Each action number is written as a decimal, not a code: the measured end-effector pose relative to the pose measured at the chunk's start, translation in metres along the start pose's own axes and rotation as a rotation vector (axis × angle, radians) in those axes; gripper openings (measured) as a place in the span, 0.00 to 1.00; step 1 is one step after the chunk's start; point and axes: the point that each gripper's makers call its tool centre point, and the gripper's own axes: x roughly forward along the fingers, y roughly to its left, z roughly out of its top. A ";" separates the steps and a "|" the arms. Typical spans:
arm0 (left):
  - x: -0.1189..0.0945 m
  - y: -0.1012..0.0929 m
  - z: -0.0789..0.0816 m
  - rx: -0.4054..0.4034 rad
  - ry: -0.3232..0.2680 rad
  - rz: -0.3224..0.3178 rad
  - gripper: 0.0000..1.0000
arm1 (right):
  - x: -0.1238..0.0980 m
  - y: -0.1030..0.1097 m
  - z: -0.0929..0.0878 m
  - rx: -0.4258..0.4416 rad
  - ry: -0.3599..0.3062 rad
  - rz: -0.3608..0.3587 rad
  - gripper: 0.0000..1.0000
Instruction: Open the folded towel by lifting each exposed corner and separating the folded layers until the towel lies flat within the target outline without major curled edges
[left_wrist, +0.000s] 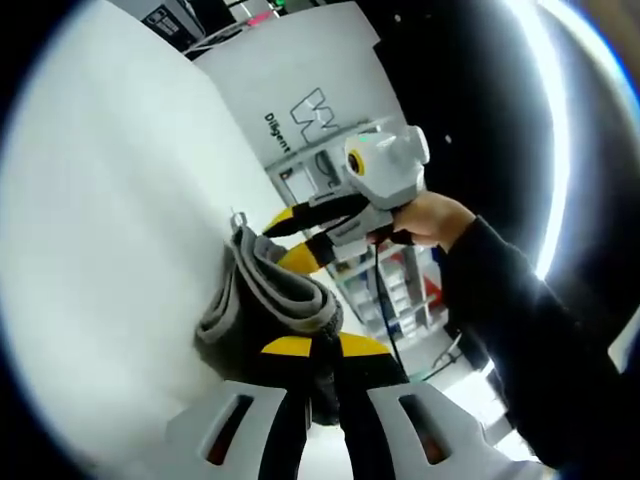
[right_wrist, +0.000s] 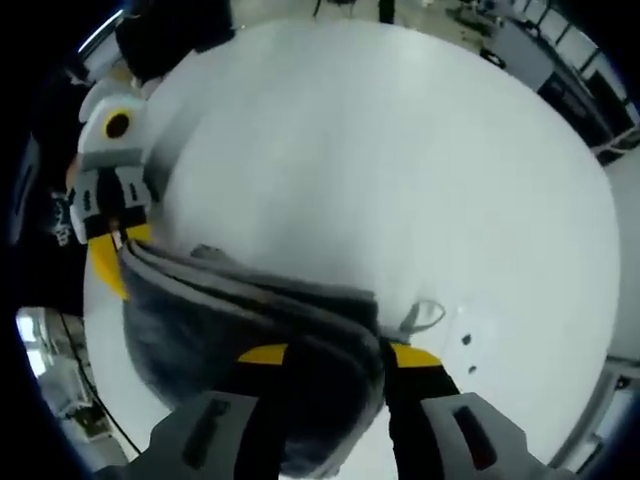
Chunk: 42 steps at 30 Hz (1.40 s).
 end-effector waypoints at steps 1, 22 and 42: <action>0.000 0.000 0.000 0.001 -0.001 0.000 0.05 | 0.001 0.000 0.000 -0.005 0.002 0.001 0.34; -0.001 0.001 -0.002 0.001 0.001 0.002 0.05 | 0.008 0.000 0.001 -0.031 0.025 0.010 0.33; 0.001 0.007 -0.003 0.001 0.011 0.011 0.05 | 0.001 0.004 0.001 -0.043 0.013 0.045 0.11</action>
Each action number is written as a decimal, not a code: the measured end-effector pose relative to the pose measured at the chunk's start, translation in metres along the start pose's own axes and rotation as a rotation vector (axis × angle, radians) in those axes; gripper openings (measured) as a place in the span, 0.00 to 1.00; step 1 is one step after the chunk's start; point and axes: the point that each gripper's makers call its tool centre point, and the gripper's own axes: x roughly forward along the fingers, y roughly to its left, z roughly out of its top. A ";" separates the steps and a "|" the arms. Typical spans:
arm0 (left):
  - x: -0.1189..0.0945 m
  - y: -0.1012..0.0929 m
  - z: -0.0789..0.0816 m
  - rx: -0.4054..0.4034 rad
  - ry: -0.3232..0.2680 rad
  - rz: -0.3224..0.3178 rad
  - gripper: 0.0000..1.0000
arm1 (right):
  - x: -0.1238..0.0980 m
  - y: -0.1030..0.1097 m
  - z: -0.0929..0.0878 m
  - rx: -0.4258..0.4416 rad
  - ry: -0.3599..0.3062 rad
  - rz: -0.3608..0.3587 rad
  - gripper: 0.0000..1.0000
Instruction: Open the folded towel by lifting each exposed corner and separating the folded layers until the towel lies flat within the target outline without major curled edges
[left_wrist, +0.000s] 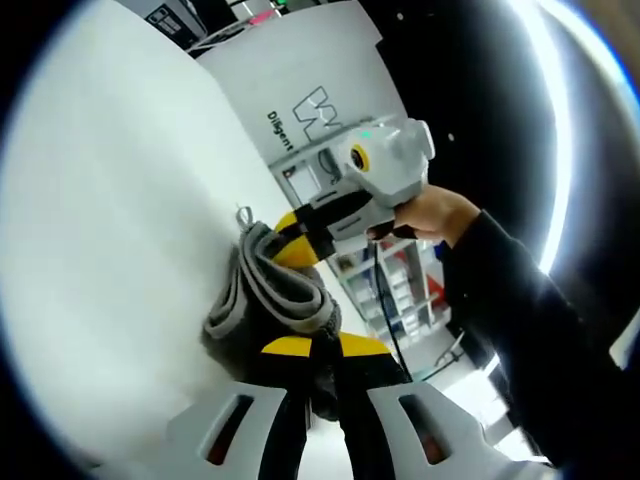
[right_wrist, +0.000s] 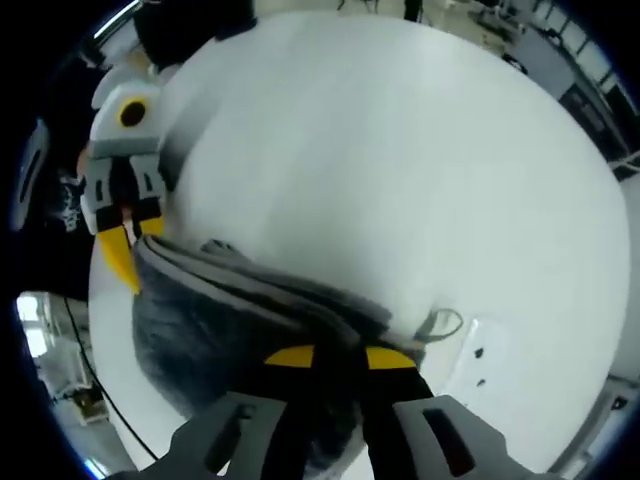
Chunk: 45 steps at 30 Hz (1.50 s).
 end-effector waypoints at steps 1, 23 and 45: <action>0.000 0.000 0.000 -0.001 0.001 0.000 0.05 | 0.000 0.000 0.000 0.002 -0.001 -0.002 0.11; 0.000 -0.009 0.002 0.041 -0.024 -0.028 0.03 | -0.010 0.002 0.002 0.023 -0.021 -0.015 0.06; 0.006 -0.025 0.004 0.068 -0.041 -0.059 0.03 | -0.025 -0.012 -0.002 0.031 -0.023 -0.050 0.06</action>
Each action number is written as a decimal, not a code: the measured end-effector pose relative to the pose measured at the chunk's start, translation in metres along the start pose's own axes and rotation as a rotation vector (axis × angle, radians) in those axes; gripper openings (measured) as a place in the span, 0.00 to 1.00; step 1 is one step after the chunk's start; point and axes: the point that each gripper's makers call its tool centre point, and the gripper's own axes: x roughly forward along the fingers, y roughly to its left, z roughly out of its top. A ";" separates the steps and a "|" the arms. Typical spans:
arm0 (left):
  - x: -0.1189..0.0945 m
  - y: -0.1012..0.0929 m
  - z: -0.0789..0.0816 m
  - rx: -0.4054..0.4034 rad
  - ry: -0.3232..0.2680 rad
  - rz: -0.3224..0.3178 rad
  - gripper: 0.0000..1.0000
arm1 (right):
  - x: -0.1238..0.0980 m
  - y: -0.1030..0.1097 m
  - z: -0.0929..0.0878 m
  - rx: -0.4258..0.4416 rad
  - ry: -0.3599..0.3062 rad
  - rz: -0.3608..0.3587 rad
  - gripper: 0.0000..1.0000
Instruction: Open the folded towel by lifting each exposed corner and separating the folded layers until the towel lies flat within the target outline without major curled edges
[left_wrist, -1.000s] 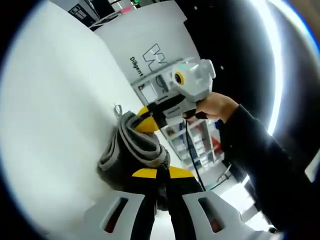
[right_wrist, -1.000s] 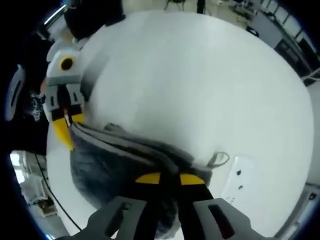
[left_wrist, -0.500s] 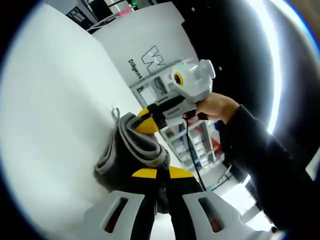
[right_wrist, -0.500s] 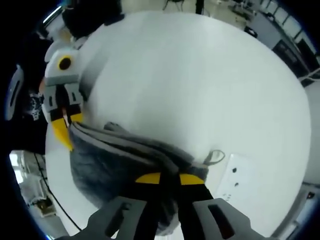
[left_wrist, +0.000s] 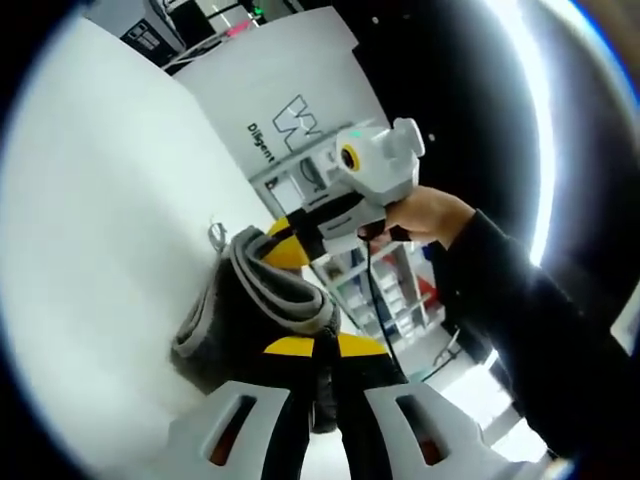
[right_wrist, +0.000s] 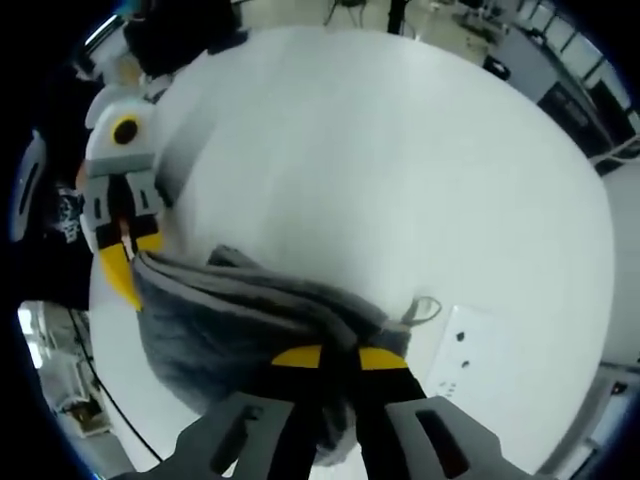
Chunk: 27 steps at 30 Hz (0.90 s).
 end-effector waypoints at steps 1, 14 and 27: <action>0.000 0.000 0.001 0.001 0.000 0.000 0.03 | 0.000 0.000 0.000 -0.001 -0.001 -0.002 0.06; 0.000 -0.015 0.004 0.081 -0.026 -0.008 0.03 | -0.016 0.015 0.002 0.003 -0.047 -0.040 0.05; 0.001 -0.024 0.006 0.124 -0.038 -0.011 0.03 | -0.025 0.021 0.003 0.018 -0.065 -0.068 0.05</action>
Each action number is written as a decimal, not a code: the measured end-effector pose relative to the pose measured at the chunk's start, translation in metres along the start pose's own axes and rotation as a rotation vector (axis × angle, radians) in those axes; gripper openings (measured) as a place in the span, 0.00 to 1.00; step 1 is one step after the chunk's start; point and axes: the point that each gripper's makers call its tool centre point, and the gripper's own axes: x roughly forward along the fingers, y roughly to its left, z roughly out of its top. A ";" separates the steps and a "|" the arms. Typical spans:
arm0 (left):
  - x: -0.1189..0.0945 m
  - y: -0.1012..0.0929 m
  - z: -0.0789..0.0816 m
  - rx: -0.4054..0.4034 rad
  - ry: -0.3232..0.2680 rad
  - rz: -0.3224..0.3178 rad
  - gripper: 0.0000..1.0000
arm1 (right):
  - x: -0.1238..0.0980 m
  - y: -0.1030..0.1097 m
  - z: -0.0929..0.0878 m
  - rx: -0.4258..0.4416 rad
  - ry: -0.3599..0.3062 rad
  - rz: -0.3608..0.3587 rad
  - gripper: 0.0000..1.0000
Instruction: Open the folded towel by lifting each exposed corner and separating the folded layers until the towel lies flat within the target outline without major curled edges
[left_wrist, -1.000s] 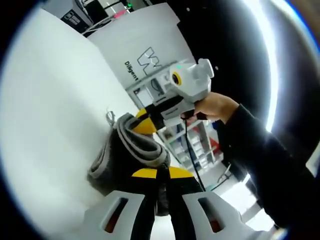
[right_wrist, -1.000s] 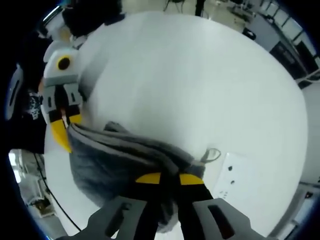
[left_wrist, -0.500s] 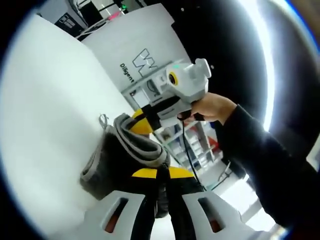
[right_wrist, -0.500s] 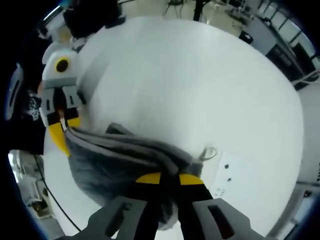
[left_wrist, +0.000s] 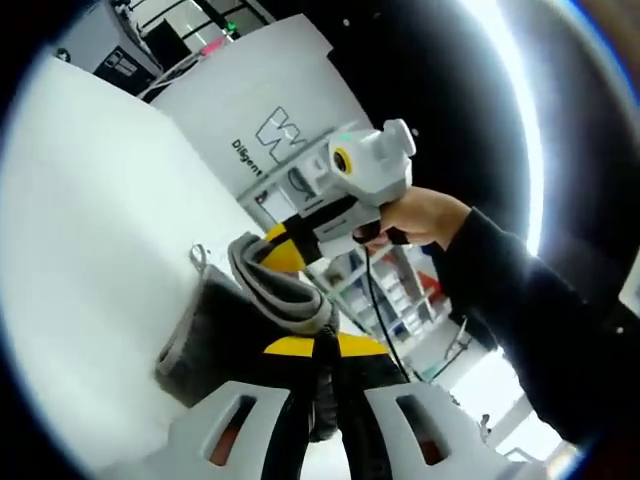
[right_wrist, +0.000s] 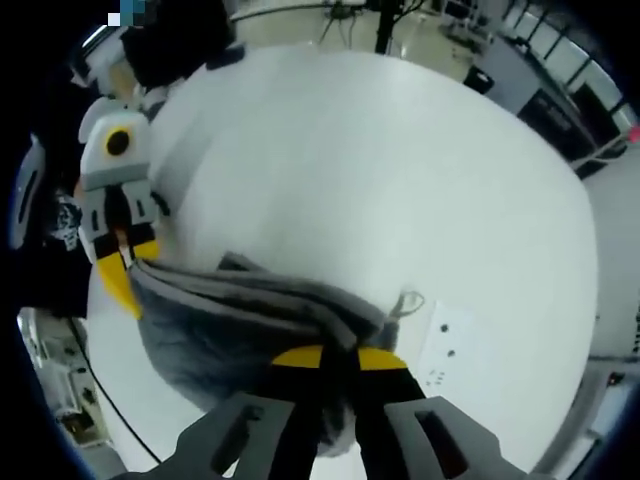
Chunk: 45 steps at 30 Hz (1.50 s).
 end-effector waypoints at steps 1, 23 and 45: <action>0.000 -0.001 0.000 0.011 -0.001 0.000 0.03 | 0.000 0.000 0.001 -0.003 -0.005 -0.004 0.05; 0.006 -0.016 0.005 0.031 -0.012 -0.045 0.02 | -0.021 0.000 0.000 0.002 -0.005 -0.060 0.05; 0.009 -0.031 0.005 0.044 -0.003 -0.059 0.02 | -0.037 -0.002 -0.006 0.049 -0.035 -0.095 0.05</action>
